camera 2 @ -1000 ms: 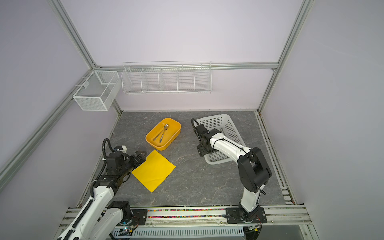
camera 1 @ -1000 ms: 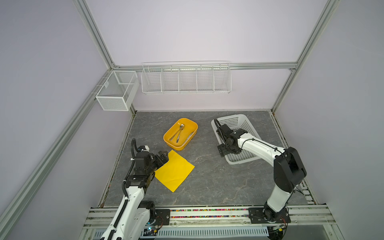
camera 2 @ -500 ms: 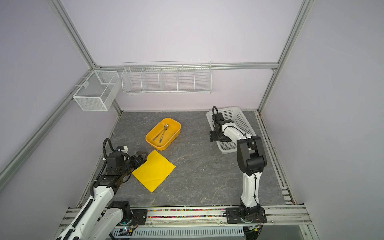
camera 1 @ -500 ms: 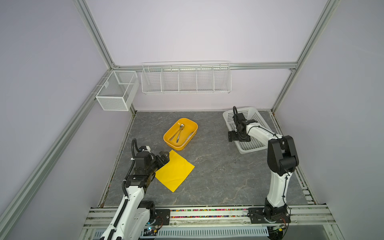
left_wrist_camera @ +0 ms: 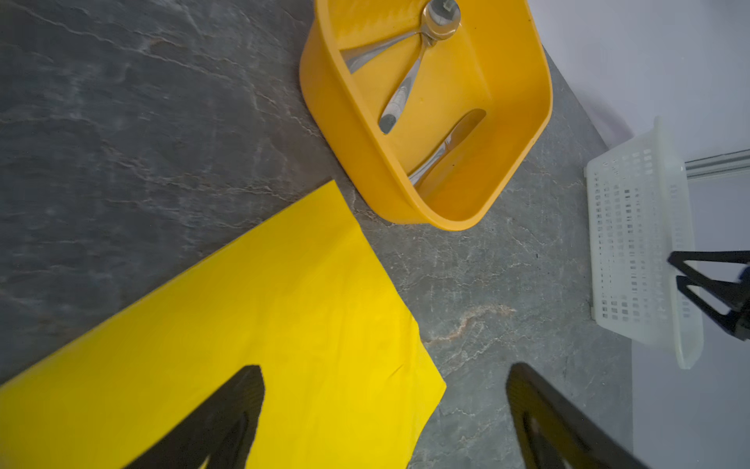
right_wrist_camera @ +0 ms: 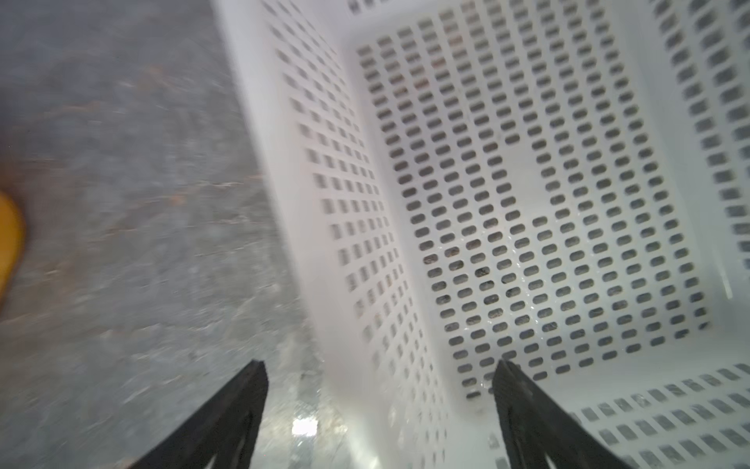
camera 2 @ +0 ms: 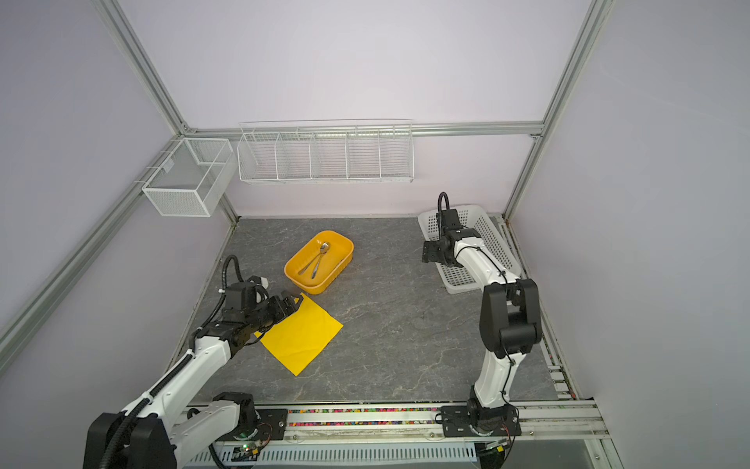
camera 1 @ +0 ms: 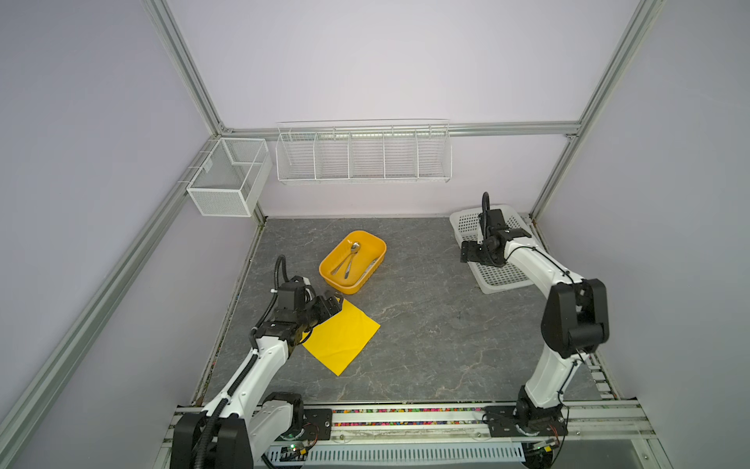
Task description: Place the utensils on the paper napkin and roll it up
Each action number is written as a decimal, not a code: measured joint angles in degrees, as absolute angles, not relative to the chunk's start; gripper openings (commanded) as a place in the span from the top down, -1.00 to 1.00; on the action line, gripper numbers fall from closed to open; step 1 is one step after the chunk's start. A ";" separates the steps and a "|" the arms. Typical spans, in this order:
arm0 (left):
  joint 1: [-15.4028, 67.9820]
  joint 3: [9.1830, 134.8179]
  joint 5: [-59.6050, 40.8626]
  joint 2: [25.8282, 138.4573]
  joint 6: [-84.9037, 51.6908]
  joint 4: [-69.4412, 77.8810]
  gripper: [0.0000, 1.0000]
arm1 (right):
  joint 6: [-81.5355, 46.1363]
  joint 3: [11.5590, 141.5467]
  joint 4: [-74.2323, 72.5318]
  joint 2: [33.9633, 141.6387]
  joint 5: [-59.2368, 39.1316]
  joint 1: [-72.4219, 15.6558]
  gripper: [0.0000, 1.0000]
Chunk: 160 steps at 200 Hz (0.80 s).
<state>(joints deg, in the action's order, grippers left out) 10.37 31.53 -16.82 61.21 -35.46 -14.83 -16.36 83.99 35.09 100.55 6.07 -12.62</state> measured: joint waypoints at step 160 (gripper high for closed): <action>38.72 31.38 -12.71 80.64 -47.22 -0.08 -0.58 | -24.45 52.05 21.71 56.73 -4.82 -20.40 -0.77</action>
